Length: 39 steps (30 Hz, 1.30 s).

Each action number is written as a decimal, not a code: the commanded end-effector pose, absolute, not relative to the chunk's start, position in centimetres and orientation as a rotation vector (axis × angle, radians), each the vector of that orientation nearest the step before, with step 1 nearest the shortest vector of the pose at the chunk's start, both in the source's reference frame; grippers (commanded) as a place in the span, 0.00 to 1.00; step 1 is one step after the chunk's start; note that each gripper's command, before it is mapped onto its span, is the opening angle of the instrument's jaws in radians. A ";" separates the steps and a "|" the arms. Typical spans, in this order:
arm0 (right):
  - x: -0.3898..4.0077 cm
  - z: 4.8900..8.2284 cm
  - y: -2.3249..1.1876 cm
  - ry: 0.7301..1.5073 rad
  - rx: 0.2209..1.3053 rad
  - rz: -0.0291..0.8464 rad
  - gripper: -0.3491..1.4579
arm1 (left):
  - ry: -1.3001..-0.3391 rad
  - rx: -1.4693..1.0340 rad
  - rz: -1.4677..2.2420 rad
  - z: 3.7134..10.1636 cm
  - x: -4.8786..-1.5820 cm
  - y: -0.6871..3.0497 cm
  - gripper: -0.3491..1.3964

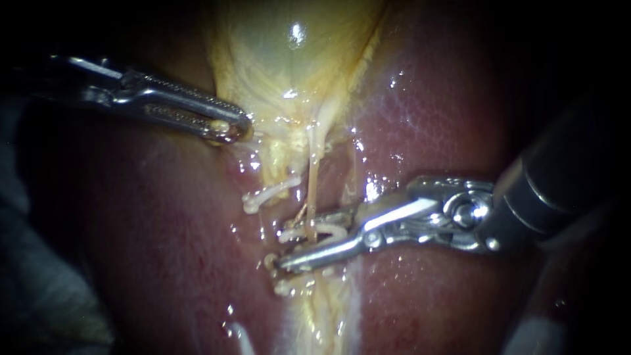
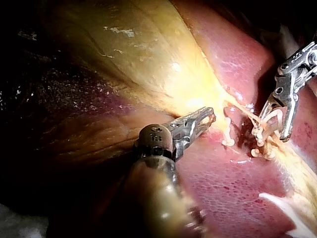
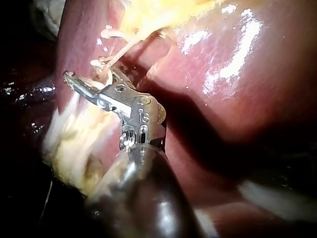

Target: Clipping second clip right tube

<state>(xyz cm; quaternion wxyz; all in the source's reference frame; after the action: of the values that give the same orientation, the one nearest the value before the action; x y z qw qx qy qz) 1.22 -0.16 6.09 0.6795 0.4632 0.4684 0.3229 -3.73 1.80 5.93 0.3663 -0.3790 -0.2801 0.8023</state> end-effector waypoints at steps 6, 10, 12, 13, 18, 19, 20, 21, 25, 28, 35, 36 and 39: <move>1.23 5.95 -0.09 1.070 1.061 0.729 0.44 | -0.720 -0.974 2.062 5.93 -3.73 1.80 0.00; 1.22 5.94 -0.08 1.069 1.062 0.729 0.40 | -0.720 -0.974 2.062 5.93 -3.73 1.80 0.00; 1.21 5.94 -0.08 1.069 1.063 0.728 0.37 | -0.720 -0.974 2.062 5.93 -3.73 1.80 0.00; 1.21 5.94 -0.08 1.069 1.063 0.728 0.35 | -0.720 -0.974 2.062 5.93 -3.73 1.80 0.00; 1.19 5.93 -0.08 1.069 1.064 0.727 0.24 | -0.719 -0.974 2.062 5.93 -3.74 1.80 0.00; 1.18 5.93 -0.08 1.069 1.064 0.727 0.22 | -0.719 -0.974 2.062 5.93 -3.74 1.80 0.00; 1.18 5.93 -0.07 1.069 1.065 0.727 0.19 | -0.719 -0.974 2.062 5.93 -3.74 1.80 0.00; 1.17 5.92 -0.07 1.069 1.066 0.727 0.16 | -0.719 -0.974 2.062 5.93 -3.74 1.80 0.00; 1.15 5.91 -0.06 1.069 1.068 0.726 0.01 | -0.719 -0.974 2.062 5.93 -3.74 1.80 0.00; 1.11 5.90 -0.06 1.069 1.070 0.724 0.00 | -0.719 -0.974 2.062 5.93 -3.74 1.80 0.00; 1.09 5.90 -0.08 1.068 1.071 0.722 0.00 | -0.719 -0.974 2.062 5.93 -3.74 1.80 0.00; 1.09 5.90 -0.08 1.068 1.071 0.721 0.00 | -0.719 -0.974 2.062 5.93 -3.74 1.80 0.00; 1.09 5.90 -0.08 1.068 1.071 0.720 0.00 | -0.719 -0.974 2.062 5.93 -3.74 1.80 0.00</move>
<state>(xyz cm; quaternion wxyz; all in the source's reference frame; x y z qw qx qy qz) 1.09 -0.08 5.90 0.6692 0.4750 0.4738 0.3194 -3.74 1.80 5.93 0.3664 -0.3789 -0.2799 0.8024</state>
